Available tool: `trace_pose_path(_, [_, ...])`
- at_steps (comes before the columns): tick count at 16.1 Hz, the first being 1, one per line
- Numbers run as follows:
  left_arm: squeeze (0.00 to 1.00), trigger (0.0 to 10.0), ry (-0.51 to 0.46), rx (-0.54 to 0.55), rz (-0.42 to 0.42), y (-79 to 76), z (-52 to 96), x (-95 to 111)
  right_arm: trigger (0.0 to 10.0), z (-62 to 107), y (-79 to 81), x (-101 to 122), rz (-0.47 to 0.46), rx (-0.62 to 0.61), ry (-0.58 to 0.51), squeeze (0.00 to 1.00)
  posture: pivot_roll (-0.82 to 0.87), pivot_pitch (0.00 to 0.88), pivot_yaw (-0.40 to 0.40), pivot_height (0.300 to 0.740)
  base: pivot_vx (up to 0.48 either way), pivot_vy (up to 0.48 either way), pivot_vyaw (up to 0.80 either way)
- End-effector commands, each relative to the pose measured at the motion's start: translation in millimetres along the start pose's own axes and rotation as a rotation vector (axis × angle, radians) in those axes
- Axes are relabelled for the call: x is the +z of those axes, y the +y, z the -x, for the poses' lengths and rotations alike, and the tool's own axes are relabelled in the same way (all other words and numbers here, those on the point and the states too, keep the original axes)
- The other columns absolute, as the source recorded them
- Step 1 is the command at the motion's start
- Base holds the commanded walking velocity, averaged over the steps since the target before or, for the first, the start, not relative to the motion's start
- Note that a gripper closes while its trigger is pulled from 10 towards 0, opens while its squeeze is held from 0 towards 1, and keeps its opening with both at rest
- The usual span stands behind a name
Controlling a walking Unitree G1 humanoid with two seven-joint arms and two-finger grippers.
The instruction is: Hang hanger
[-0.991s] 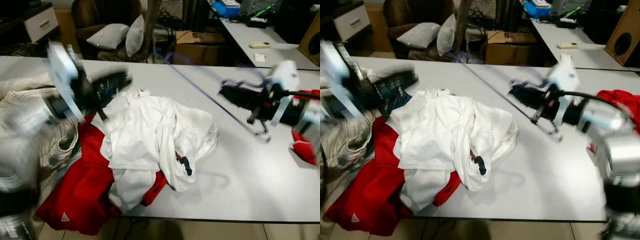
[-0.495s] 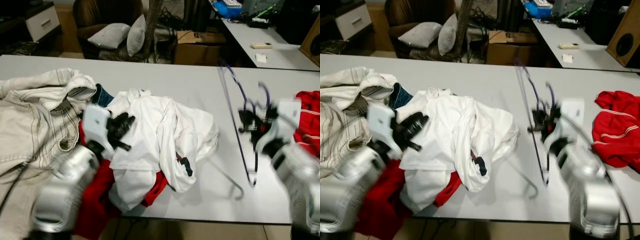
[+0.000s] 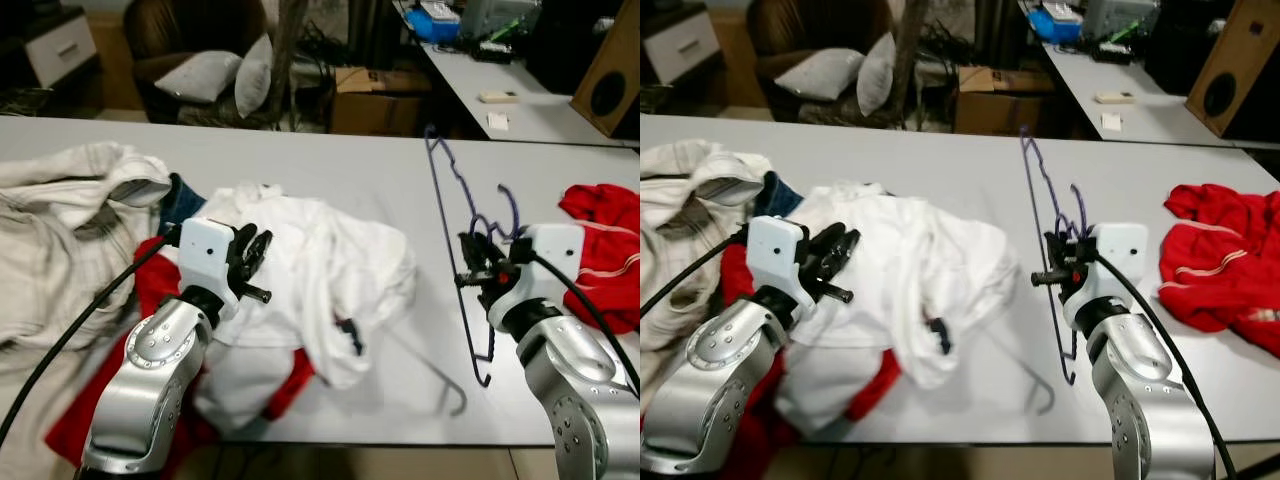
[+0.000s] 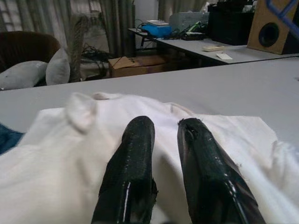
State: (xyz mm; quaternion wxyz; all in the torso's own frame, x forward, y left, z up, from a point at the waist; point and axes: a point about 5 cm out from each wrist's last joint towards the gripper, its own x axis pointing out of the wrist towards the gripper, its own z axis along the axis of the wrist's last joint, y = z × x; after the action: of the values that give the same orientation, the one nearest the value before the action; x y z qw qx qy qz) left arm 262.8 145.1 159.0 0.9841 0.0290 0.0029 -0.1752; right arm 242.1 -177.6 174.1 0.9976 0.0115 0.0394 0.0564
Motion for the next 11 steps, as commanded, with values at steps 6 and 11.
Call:
trace_pose_path(6, [0.0,10.0,-0.016,-0.024,-0.024,-6.9,-2.6,2.3,10.0,5.6,-5.7,2.1,0.021,-0.053,-0.032,0.0,-0.08,0.0,-0.034,0.74,0.0,-0.269,0.0])
trace_pose_path(11, [0.0,10.0,-0.016,-0.038,-0.029,-7.7,-5.3,2.8,10.0,8.8,-12.6,-4.0,0.034,-0.094,0.0,0.0,-0.08,0.0,-0.021,0.74,0.0,-0.27,0.0])
